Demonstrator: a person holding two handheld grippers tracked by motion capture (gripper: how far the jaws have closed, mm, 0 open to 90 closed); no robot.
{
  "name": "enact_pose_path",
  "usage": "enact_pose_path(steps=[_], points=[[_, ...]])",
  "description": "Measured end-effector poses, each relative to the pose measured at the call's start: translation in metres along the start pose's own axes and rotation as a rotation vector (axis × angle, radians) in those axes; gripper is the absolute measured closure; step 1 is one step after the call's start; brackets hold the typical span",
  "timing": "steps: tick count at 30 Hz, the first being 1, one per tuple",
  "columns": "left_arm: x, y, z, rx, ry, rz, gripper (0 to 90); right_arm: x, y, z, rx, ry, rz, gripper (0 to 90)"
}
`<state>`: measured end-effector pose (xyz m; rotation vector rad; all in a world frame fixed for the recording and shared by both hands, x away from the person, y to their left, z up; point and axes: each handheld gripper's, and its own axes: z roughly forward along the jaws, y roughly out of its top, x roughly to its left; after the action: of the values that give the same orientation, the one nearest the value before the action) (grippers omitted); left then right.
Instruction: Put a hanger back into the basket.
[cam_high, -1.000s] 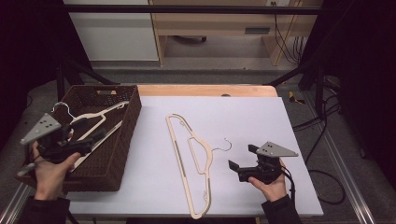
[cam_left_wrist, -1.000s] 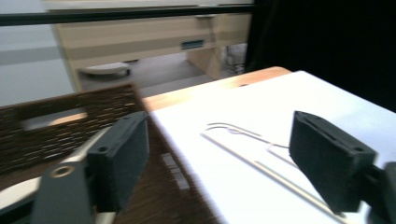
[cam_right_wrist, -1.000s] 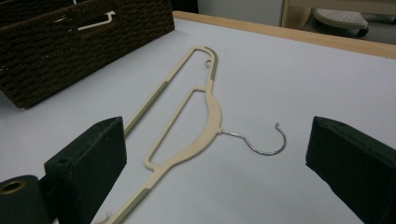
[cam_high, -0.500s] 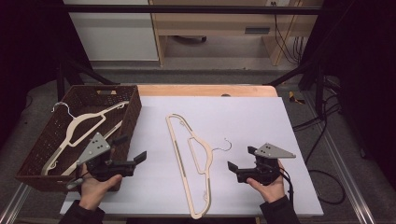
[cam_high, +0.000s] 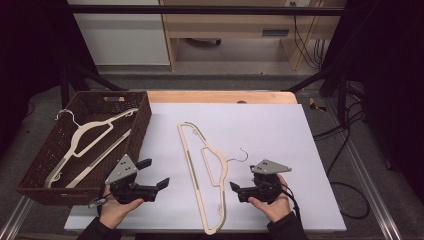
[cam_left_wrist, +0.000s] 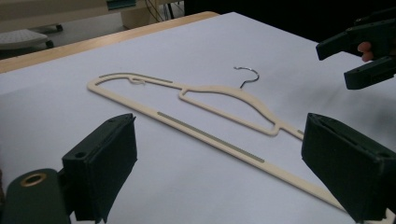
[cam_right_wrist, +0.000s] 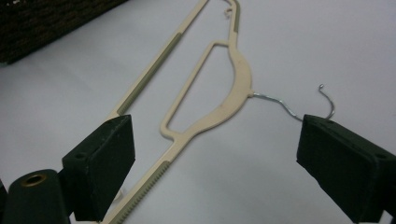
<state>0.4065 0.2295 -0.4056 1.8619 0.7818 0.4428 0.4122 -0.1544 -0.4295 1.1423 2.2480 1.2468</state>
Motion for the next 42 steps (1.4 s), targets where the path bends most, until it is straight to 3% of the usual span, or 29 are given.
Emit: enact_pose_path(steps=[6, 7, 12, 16, 17, 18, 22, 24, 26, 31, 34, 37, 38, 42], points=[[0.001, -0.004, 0.002, 0.004, 0.010, 0.002, 11.0, 0.014, -0.011, 0.022, 0.096, 0.005, -0.024, 20.8], [0.001, -0.004, 0.001, 0.000, 0.003, 0.001, 11.1, 0.020, -0.015, 0.031, 0.122, 0.012, -0.060, 24.3], [0.001, -0.004, 0.001, 0.000, 0.003, -0.004, 11.2, 0.036, -0.023, 0.051, 0.205, 0.003, -0.118, 34.2], [0.001, -0.004, 0.001, -0.003, 0.001, -0.006, 11.2, 0.041, -0.024, 0.056, 0.233, -0.013, -0.130, 41.1], [0.000, -0.004, 0.001, -0.001, 0.003, -0.005, 11.2, 0.042, -0.023, 0.055, 0.249, -0.015, -0.139, 49.6], [0.000, -0.004, 0.001, -0.001, 0.003, -0.005, 11.3, 0.042, -0.023, 0.055, 0.249, -0.015, -0.139, 49.6], [-0.003, -0.004, 0.002, 0.006, 0.002, 0.004, 11.2, 0.039, -0.021, 0.052, 0.272, -0.021, -0.108, 67.7], [-0.004, -0.004, 0.003, 0.003, 0.001, 0.001, 11.3, 0.037, -0.021, 0.051, 0.274, -0.019, -0.084, 69.4], [-0.004, -0.004, 0.004, 0.011, -0.002, 0.010, 11.2, 0.030, -0.020, 0.049, 0.280, 0.000, 0.003, 72.0], [-0.004, -0.004, 0.004, 0.014, 0.002, 0.007, 11.3, 0.024, -0.019, 0.045, 0.302, -0.015, 0.069, 73.9], [-0.004, -0.005, 0.004, 0.014, 0.002, 0.007, 11.3, 0.020, -0.020, 0.044, 0.303, -0.014, 0.075, 74.3], [-0.005, -0.004, 0.005, 0.016, 0.001, 0.013, 11.4, 0.016, -0.021, 0.041, 0.303, -0.053, 0.082, 75.4], [-0.006, -0.004, 0.005, 0.018, 0.001, 0.012, 11.4, 0.017, -0.021, 0.040, 0.297, -0.047, 0.105, 75.5], [-0.006, -0.005, 0.006, 0.020, 0.001, 0.010, 11.4, 0.018, -0.023, 0.040, 0.296, -0.088, 0.073, 74.5]])
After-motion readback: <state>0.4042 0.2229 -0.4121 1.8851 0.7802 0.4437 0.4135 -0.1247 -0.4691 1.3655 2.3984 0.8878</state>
